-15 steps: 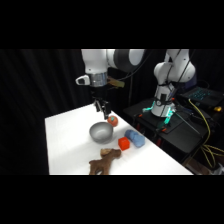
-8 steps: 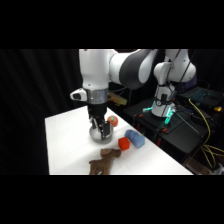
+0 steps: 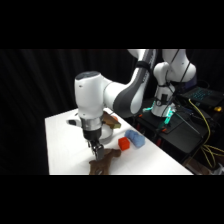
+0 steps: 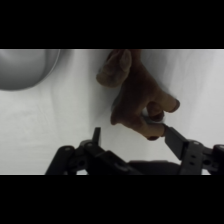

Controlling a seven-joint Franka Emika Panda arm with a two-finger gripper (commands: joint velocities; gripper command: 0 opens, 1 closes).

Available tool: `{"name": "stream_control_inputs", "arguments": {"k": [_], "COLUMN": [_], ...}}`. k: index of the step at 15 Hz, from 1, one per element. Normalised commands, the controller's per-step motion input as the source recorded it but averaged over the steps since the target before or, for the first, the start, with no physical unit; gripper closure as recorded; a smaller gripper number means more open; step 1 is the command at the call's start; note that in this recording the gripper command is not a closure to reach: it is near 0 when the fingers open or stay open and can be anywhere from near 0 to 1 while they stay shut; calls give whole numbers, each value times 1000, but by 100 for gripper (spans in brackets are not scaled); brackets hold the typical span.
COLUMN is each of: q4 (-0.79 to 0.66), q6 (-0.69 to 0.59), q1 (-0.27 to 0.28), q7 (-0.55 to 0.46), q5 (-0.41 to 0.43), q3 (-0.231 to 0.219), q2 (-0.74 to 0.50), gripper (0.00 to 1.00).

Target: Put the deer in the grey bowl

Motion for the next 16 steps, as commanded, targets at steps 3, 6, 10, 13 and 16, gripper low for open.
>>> {"name": "stream_control_inputs", "arguments": {"k": [3,6,10,13,16], "q4": [148,130,66,46,-46], "q6": [143,108,93,49,60], "q1": [98,67,37,63,82], "q7": [89,57,36,42,29], "q5": [-15,30,63,56,29], "q3": [-85,-67,-61,-65,-79], "q2": [243,179,150,89,-17], "gripper": [0,0,0,34,100]}}
